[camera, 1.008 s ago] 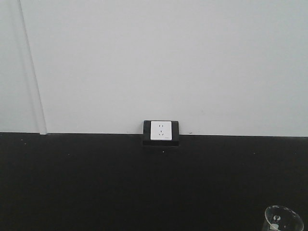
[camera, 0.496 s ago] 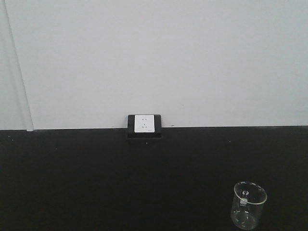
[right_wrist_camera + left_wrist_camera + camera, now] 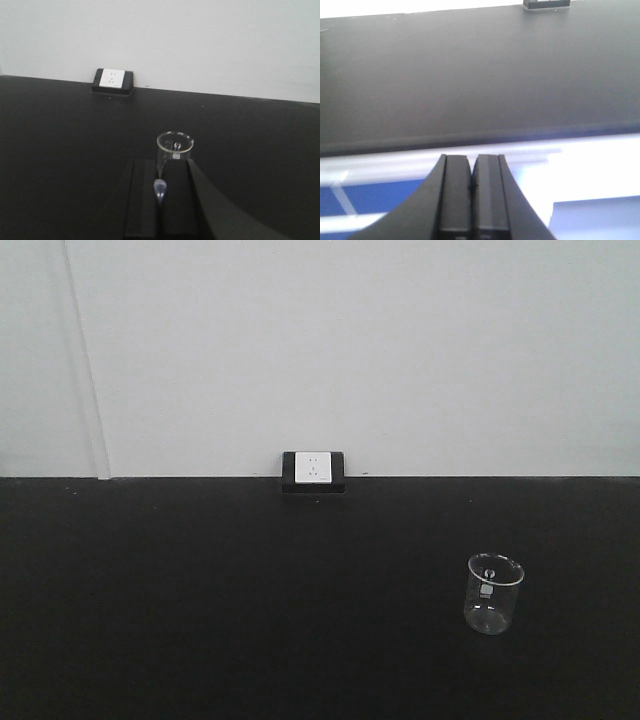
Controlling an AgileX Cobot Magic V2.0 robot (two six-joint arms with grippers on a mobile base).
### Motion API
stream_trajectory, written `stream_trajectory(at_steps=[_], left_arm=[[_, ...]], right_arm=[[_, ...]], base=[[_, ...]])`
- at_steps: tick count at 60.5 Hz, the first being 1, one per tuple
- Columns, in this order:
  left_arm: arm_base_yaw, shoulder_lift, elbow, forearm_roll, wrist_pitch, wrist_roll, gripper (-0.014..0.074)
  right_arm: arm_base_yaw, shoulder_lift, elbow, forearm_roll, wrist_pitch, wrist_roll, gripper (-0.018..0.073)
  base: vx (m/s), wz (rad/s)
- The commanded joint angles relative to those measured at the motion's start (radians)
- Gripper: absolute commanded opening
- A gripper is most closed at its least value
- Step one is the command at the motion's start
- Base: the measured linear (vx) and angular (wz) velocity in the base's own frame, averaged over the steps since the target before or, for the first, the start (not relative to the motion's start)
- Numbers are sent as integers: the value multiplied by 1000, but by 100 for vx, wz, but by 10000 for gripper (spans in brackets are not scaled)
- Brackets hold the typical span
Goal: Grab transparent chemical and place on left bench
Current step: 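Drive the base away from the beaker bench holding the pipette, then drive the base to the bench with the three white bins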
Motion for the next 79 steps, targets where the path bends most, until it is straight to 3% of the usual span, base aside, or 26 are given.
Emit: stream_trajectory(at_steps=[1,79], left_arm=[[-2,-19,16,-1,-78,-8,-3],[-2,-19,16,-1,-78,-8,-3]], right_arm=[[-4,-1,-30,-5,-75,-3,-3],[-4,-1,-30,-2,-74,-3,-3]], base=[[-36,13],[-39,32]])
